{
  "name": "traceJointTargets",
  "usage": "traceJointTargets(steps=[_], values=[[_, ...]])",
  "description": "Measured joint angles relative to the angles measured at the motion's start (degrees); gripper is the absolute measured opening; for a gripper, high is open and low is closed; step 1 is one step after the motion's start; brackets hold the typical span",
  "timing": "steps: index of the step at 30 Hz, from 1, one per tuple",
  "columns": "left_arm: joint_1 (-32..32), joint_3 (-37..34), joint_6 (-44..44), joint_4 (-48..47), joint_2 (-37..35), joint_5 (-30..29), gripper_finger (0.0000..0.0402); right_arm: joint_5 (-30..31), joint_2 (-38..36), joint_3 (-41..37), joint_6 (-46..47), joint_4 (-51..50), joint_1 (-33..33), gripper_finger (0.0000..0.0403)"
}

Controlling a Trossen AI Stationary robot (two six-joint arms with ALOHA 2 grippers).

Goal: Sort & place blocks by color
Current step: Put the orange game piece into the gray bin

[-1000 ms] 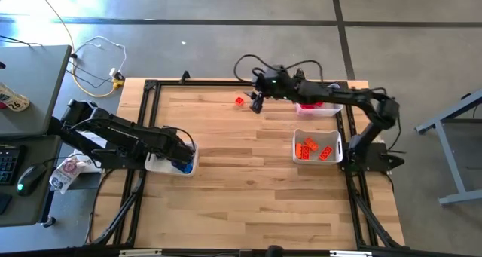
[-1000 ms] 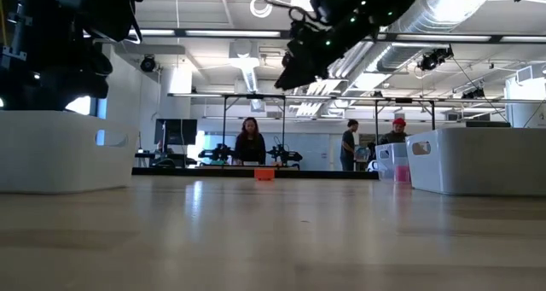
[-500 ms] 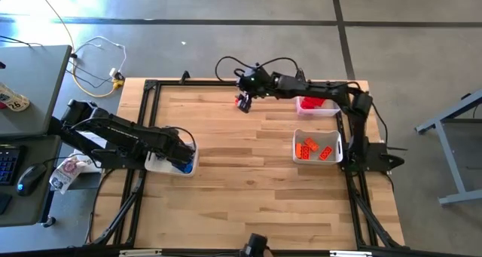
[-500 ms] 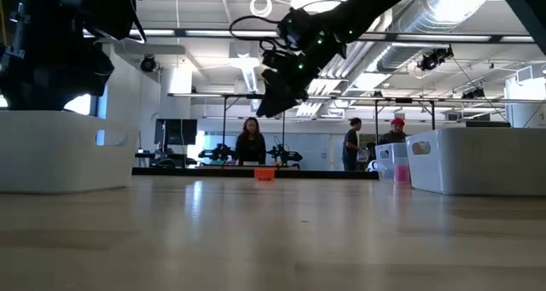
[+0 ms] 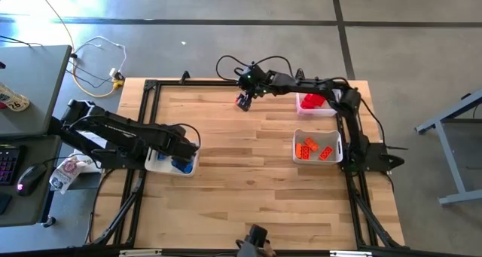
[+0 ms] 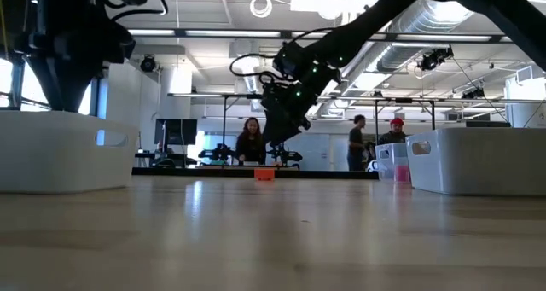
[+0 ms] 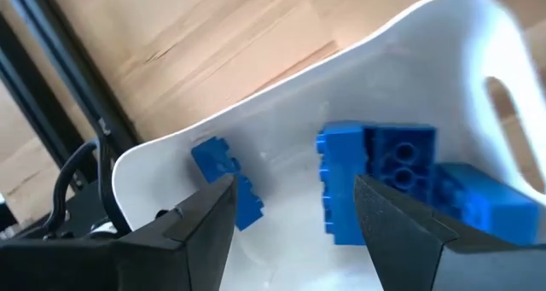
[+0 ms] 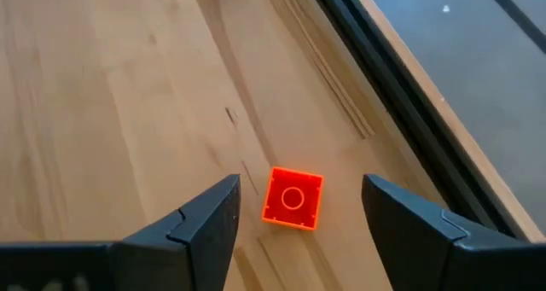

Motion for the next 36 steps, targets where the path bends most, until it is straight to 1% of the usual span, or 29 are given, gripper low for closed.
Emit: traceJointTargets(steps=[5,11,25,30,36], values=[[0.0,2.3,2.9,0.0,0.0,-0.3,0.0220,-0.1,1.5,0.0,0.7,1.6,0.0,0.0232],[0.0,4.0,3.8,0.1,0.0,-3.2,0.0220,-0.5,3.8,0.0,2.1,3.2,0.0,0.0232],[0.0,4.0,3.8,0.0,0.0,-3.4,0.0220,0.3,6.4,0.0,2.7,3.8,0.1,0.0232],[0.0,4.0,3.8,0.0,0.0,-3.4,0.0220,0.2,7.8,0.0,3.0,5.4,0.1,0.0232],[0.0,4.0,3.8,0.1,0.0,-3.3,0.0220,0.7,7.9,0.0,3.5,4.5,0.1,0.0230]])
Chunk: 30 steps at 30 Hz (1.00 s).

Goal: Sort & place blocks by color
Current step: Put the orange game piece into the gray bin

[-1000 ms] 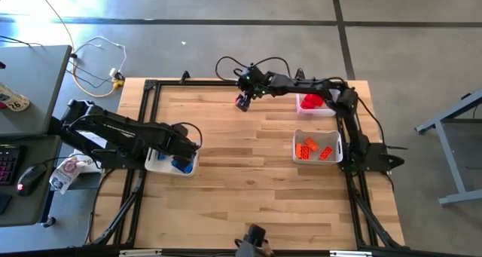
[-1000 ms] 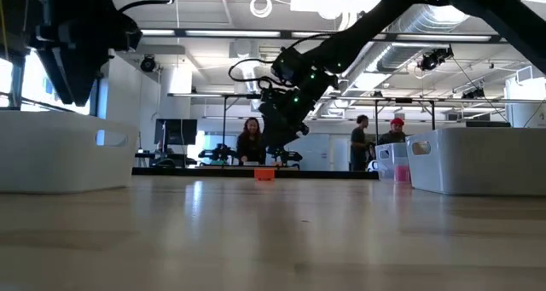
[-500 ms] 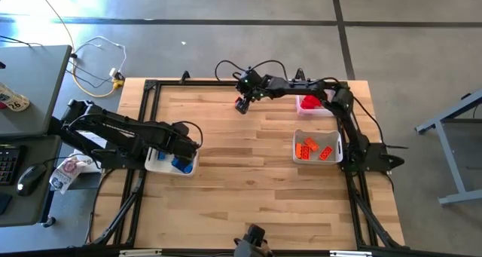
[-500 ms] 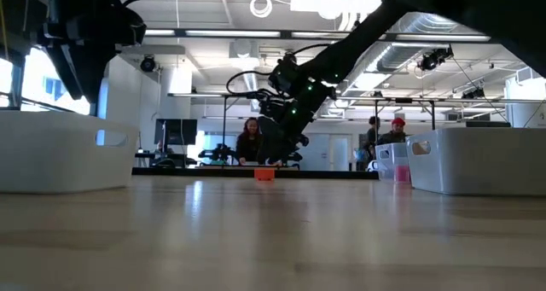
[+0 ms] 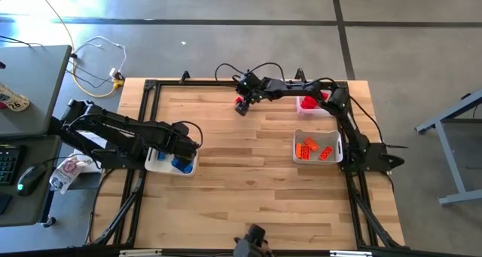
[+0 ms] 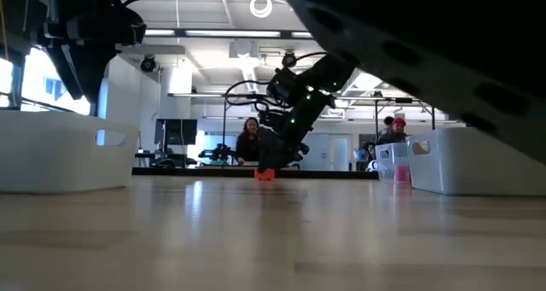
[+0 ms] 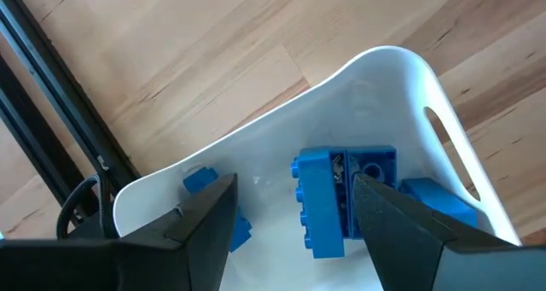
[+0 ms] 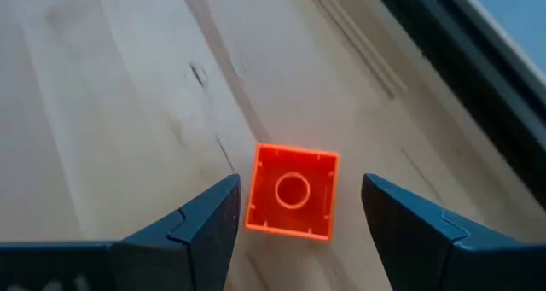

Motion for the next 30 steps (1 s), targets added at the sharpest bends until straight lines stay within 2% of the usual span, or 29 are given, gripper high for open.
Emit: traceJointTargets(steps=[8,16,20,26,30], values=[[0.0,0.0,2.0,0.0,0.0,0.2,0.0220,-1.1,0.5,0.0,0.4,-2.6,-0.1,0.0190],[0.0,0.0,2.1,0.1,0.0,0.2,0.0220,-2.0,0.5,0.0,-0.5,-2.6,0.0,0.0170],[0.0,0.0,2.5,0.1,0.0,0.2,0.0220,-1.4,0.5,0.0,-2.6,-2.3,0.0,0.0175],[0.0,0.0,2.4,0.1,0.0,0.2,0.0220,-0.9,0.5,0.0,-4.0,-0.9,-0.3,0.0204],[0.0,0.0,2.4,0.1,0.0,0.2,0.0220,-3.3,0.5,0.0,-3.5,-0.9,-1.1,0.0218]])
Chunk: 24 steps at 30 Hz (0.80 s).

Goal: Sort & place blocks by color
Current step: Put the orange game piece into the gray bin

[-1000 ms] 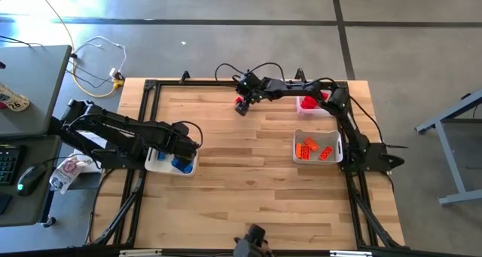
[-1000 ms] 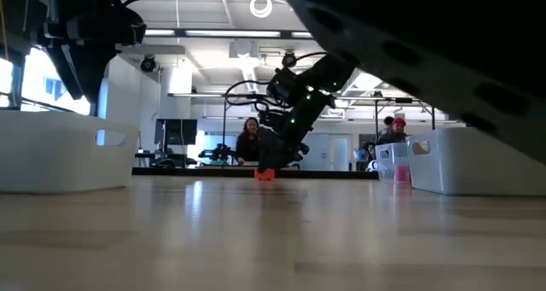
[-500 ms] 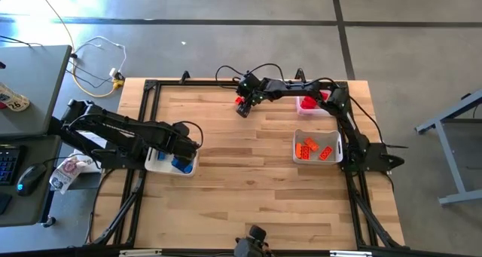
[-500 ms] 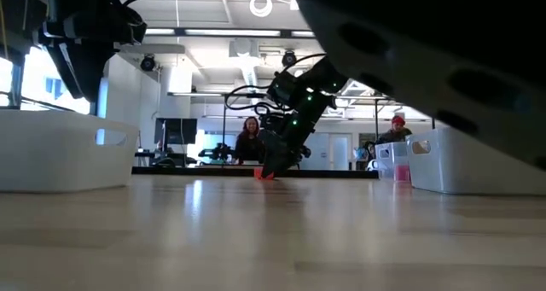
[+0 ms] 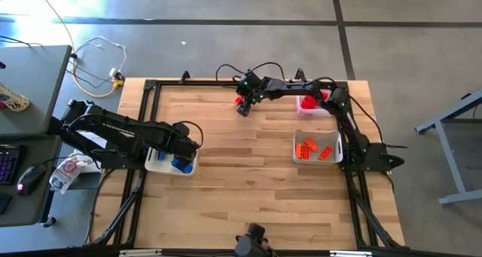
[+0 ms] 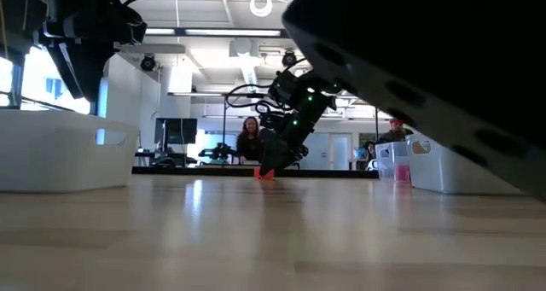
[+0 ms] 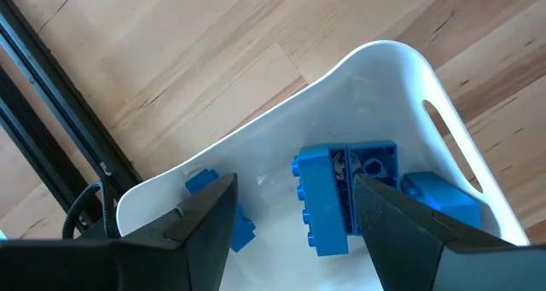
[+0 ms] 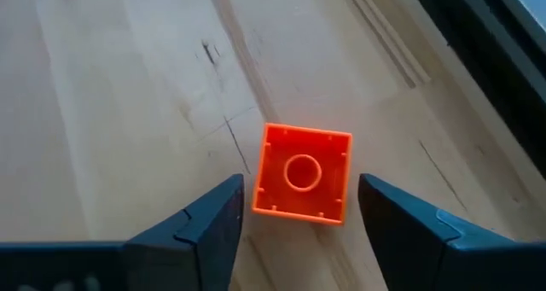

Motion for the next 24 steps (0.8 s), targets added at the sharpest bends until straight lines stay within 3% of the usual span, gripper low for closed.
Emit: traceJointTargets(steps=[4,13,19,24], values=[[0.0,0.0,0.0,0.0,0.0,0.0,0.0220,-0.5,0.0,0.0,0.0,0.0,-0.2,0.0209],[0.0,0.0,0.0,0.1,0.0,0.0,0.0220,-3.6,0.0,0.0,-0.6,0.4,0.0,0.0123],[0.0,0.0,-0.1,0.1,0.0,0.0,0.0220,-2.7,-0.1,0.0,-0.4,0.0,0.1,0.0118],[0.0,0.0,0.0,0.1,0.0,0.0,0.0220,-0.4,-2.6,0.0,-0.4,-6.1,0.1,0.0117]])
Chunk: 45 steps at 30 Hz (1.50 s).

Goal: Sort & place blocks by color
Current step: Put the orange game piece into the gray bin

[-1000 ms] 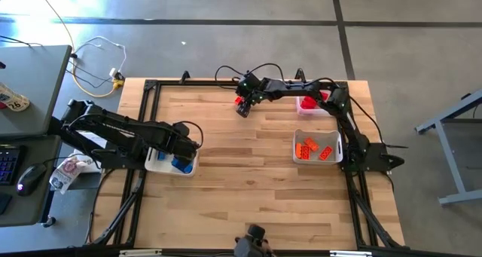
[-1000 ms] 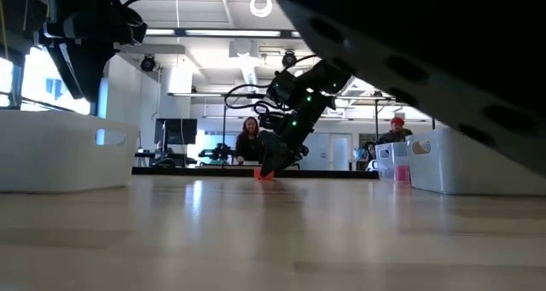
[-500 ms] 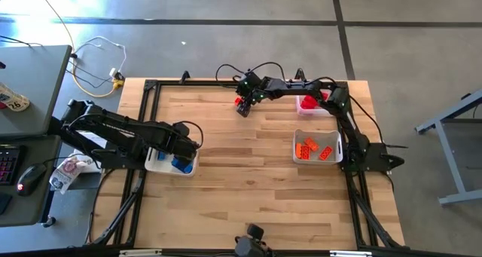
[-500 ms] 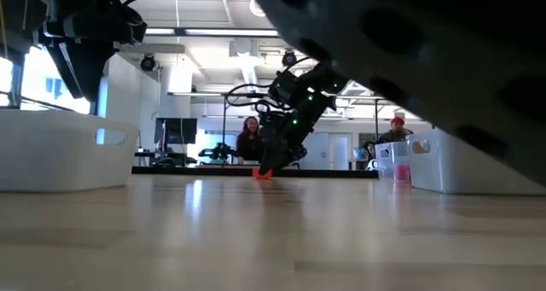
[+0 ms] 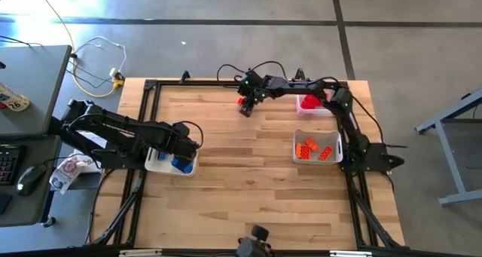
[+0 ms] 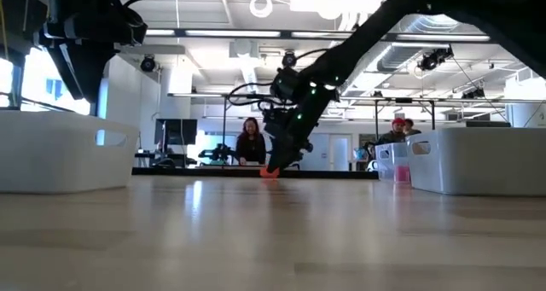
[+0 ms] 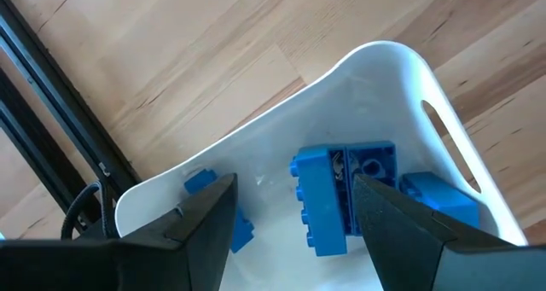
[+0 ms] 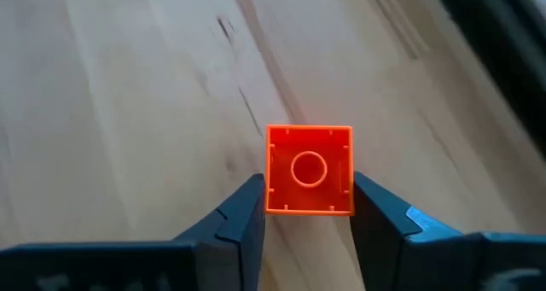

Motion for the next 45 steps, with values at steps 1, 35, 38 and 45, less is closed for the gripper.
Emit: traceJointTargets(steps=[1,35,38,45], values=[[0.0,0.0,0.1,0.1,0.0,0.0,0.0220,0.5,-0.9,0.0,0.0,-1.4,0.0,0.0117],[5.5,0.0,37.4,37.6,0.0,13.2,0.0220,1.5,-45.3,-27.5,9.3,-27.8,10.2,0.0115],[6.7,0.0,39.9,40.4,0.0,14.8,0.0220,1.7,-52.3,-32.7,14.0,-27.0,11.1,0.0115],[9.6,0.0,43.6,43.7,0.0,16.5,0.0220,4.2,-65.3,-42.5,24.6,-26.9,13.5,0.0115]])
